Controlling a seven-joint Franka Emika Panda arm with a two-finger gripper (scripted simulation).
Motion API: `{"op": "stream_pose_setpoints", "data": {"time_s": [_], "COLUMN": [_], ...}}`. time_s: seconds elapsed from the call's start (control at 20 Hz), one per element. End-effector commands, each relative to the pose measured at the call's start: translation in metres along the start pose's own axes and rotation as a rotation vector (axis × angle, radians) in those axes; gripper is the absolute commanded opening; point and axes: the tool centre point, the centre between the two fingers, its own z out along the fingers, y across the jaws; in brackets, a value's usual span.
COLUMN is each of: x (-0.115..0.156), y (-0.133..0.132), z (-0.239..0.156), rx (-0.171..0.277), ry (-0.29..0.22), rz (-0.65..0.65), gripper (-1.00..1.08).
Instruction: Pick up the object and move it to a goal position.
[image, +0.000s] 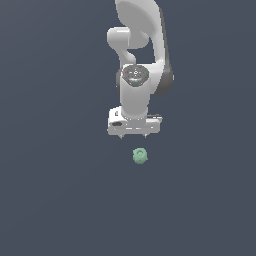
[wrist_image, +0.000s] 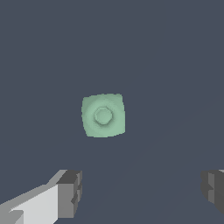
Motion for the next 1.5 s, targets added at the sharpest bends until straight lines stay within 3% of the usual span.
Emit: {"op": "stream_pose_setpoints", "data": {"time_s": [0.0,0.7,1.45], "x": [0.0,0.0,0.034], "y": [0.0,0.001,-0.028], "z": [0.0,0.003,0.053], "rx": [0.0,0.006,-0.015], "ry": [0.0,-0.022,0.031], "rz": [0.0,-0.007,-0.082], "gripper": [1.0,1.0,1.0]}}
